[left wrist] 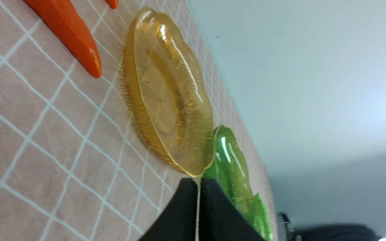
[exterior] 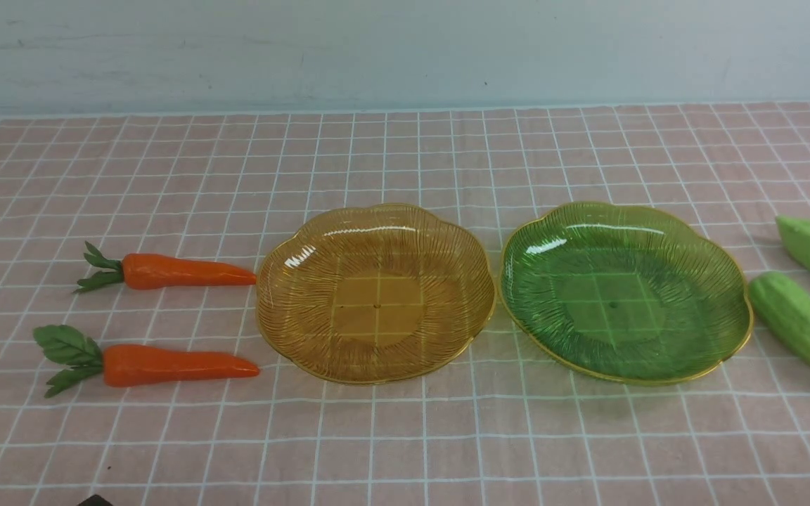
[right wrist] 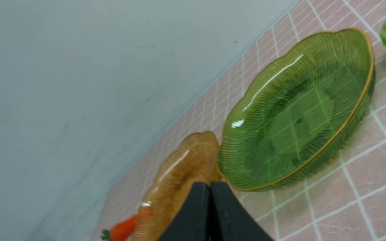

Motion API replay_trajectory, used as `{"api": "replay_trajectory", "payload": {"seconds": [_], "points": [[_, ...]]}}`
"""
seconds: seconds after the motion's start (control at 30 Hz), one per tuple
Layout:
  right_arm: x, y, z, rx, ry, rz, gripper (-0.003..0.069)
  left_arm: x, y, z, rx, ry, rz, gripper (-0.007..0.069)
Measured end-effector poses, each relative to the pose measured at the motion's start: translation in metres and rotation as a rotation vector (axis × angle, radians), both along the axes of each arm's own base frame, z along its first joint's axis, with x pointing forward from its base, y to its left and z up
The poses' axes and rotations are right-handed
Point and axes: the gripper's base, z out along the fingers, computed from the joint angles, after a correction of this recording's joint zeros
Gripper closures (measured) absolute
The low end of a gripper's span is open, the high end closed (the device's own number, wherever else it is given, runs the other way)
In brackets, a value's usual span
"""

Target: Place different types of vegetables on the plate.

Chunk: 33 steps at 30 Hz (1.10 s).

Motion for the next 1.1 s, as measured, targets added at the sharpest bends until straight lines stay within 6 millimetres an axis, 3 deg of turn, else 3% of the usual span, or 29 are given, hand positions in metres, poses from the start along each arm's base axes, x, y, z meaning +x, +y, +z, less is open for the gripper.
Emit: {"api": "replay_trajectory", "payload": {"seconds": [0.23, 0.4, 0.5, 0.53, 0.63, 0.73, 0.87, 0.97, 1.1], "points": [[0.0, -0.002, 0.007, -0.091, -0.064, -0.024, 0.0674, 0.0, 0.0, 0.004, -0.07, -0.018, 0.007, 0.0628], [-0.004, -0.004, 0.052, -0.271, -0.2, -0.039, 0.0671, -0.004, -0.006, 0.027, 0.028, -0.072, -0.078, 0.0628], [0.003, -0.001, 0.071, -0.376, -0.179, -0.014, 0.0671, -0.001, -0.01, 0.042, 0.136, -0.033, -0.145, 0.0628], [0.012, 0.002, 0.086, -0.474, -0.121, 0.035, 0.0671, 0.001, -0.012, 0.045, 0.183, 0.009, -0.178, 0.0628], [0.045, 0.003, 0.096, -0.682, 0.16, 0.133, 0.0671, 0.013, -0.016, 0.046, 0.358, 0.214, -0.325, 0.0628], [0.08, -0.009, 0.108, -0.817, 0.465, 0.08, 0.067, 0.024, -0.016, 0.047, 0.464, 0.358, -0.427, 0.0628], [0.13, -0.026, 0.112, -0.982, 0.744, -0.043, 0.0652, 0.042, -0.012, 0.048, 0.622, 0.468, -0.511, 0.0625], [0.168, -0.026, 0.108, -1.032, 0.82, -0.043, 0.0606, 0.048, -0.01, 0.045, 0.677, 0.484, -0.539, 0.0614], [0.209, -0.021, 0.098, -1.069, 0.876, 0.001, 0.0487, 0.048, -0.01, 0.044, 0.694, 0.481, -0.55, 0.0592]]}}
